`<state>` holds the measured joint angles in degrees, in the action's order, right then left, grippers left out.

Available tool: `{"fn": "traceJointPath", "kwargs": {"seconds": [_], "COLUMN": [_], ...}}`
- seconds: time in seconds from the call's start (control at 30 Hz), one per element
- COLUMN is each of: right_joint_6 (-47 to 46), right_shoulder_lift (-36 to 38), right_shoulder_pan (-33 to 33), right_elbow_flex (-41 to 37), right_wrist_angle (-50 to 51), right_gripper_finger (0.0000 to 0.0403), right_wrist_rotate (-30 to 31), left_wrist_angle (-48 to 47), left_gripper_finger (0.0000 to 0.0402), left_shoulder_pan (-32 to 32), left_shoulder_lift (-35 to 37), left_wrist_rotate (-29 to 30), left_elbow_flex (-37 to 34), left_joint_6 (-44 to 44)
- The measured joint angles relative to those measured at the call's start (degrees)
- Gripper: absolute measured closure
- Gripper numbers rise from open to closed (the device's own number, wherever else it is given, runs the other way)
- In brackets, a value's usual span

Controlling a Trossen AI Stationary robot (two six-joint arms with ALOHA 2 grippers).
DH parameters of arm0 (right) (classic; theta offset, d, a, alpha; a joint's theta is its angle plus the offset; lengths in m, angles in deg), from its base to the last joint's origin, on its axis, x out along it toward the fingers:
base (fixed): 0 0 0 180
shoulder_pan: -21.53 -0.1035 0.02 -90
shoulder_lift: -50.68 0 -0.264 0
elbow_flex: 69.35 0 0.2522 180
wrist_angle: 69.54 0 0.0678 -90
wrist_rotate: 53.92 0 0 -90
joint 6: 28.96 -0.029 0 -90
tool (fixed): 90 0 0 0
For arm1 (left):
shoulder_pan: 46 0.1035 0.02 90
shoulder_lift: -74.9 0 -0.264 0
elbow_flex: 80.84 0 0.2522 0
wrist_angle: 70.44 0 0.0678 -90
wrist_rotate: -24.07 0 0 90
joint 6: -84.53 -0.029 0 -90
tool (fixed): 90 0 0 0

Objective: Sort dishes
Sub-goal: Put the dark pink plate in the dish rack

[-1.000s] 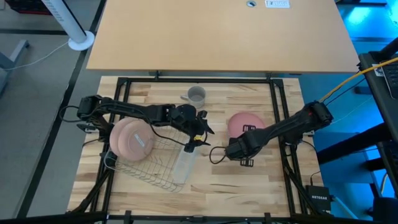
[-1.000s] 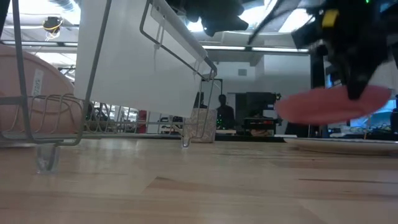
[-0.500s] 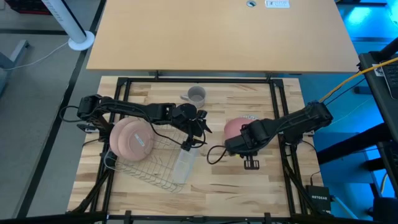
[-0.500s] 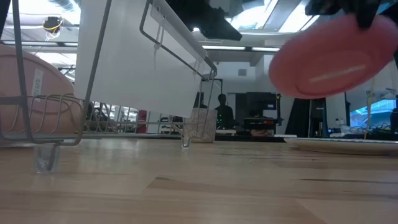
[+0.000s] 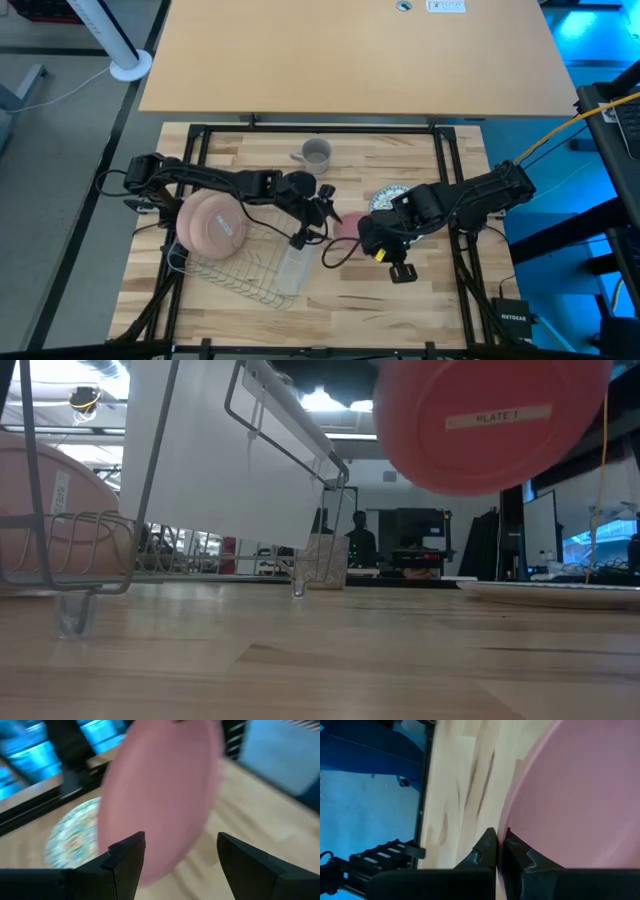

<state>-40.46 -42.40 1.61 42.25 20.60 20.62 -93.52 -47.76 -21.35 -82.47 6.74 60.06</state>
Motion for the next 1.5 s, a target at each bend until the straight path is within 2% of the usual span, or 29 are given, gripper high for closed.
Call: {"fn": "traceJointPath", "kwargs": {"seconds": [0.1, 0.3, 0.67, 0.87, 0.93, 1.27, 1.37, 1.5], "right_joint_6": [0.01, 0.23, 4.31, 3.58, 2.81, -6.12, -6.24, -4.72], "right_shoulder_lift": [0.0, 0.0, 0.0, 0.02, 0.02, 0.02, 0.02, 0.03], "right_shoulder_pan": [0.0, 0.0, 0.09, 0.09, 0.04, 0.13, 0.17, 0.15], "right_elbow_flex": [0.0, 0.0, 0.0, 0.0, 0.0, 0.04, 0.04, 0.12], "right_wrist_angle": [-0.21, -1.49, -6.37, -6.06, -6.0, -7.04, -7.11, -6.69], "right_gripper_finger": [0.0394, 0.0395, 0.0393, 0.0388, 0.0382, 0.0312, 0.0288, 0.0275], "right_wrist_rotate": [-0.22, -0.59, -0.01, 1.94, 2.01, 4.12, 4.4, 6.02], "left_wrist_angle": [0.06, 0.14, 0.05, -0.67, -0.43, -2.44, -3.69, -6.32], "left_gripper_finger": [0.0164, 0.0189, 0.0287, 0.0372, 0.0389, 0.0393, 0.0391, 0.0394], "left_shoulder_pan": [-1.07, -2.41, -2.41, -2.5, -2.59, -2.91, -2.91, -2.91], "left_shoulder_lift": [0.0, 0.0, 0.0, 0.0, 0.05, 2.21, 3.66, 6.22], "left_wrist_rotate": [-5.62, -6.55, -6.71, -7.38, -7.66, -6.51, -6.51, -6.56], "left_elbow_flex": [0.0, 0.0, 0.0, 0.0, 0.0, 0.02, 0.02, 0.02], "left_joint_6": [-0.01, -0.52, 0.28, -0.69, -0.59, 4.36, 7.38, 8.85]}}
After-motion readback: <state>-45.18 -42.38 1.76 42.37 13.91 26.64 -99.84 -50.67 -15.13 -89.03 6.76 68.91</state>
